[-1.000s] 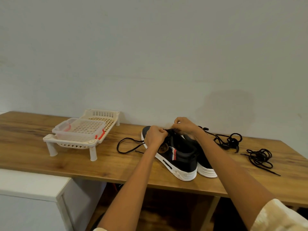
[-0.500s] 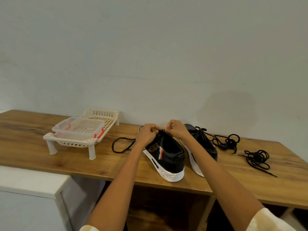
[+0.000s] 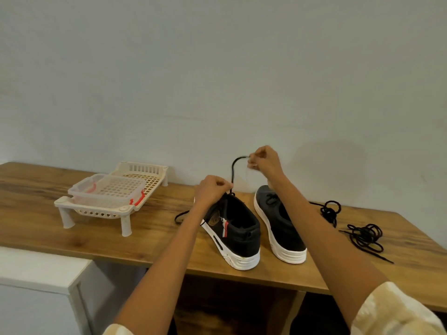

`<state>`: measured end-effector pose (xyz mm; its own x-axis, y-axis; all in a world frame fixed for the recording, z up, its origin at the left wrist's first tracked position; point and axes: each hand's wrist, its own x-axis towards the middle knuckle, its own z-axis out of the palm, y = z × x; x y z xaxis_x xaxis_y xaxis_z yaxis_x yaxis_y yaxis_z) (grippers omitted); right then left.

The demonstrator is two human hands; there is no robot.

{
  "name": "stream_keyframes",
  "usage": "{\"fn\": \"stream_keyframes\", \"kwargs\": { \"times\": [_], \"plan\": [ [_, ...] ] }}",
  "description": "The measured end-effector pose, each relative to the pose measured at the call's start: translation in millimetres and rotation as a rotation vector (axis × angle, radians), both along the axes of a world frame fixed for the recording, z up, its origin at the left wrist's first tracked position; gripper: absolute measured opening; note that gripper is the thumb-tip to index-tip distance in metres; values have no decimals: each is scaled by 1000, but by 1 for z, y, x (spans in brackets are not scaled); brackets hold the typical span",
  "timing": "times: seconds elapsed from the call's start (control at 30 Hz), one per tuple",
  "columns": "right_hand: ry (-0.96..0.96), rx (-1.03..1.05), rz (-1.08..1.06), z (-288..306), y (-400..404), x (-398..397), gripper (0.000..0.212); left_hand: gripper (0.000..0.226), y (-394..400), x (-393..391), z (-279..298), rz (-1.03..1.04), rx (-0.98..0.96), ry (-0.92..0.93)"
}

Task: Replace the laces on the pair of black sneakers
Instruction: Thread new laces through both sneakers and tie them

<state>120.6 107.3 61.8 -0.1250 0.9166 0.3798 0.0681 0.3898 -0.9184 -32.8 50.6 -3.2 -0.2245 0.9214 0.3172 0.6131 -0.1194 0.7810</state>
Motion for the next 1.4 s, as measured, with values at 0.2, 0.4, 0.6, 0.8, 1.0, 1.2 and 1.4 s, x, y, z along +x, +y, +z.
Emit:
{"fn": "stream_keyframes", "kwargs": {
  "times": [0.2,0.4,0.6,0.8,1.0,1.2,1.4],
  "plan": [
    [-477,-79,365,-45,-22,-5,26,17,-10,5,24,-57,150,-497],
    [-294,3,142,-21,-19,-19,19,23,-10,0,18,-47,131,-552],
    [309,-32,126,47,-9,-14,17,22,3,-8,-3,-85,30,-49],
    [594,-25,216,78,-18,-13,14,37,7,6,-6,-99,-115,37],
    [319,-116,195,42,-23,-11,16,26,-2,15,11,-37,114,-396],
    [-341,-225,143,-32,-28,-12,24,15,-16,9,20,-59,124,-653],
    [-294,-226,47,-72,-32,-10,30,12,-19,-7,18,-86,135,-641]
  ]
}}
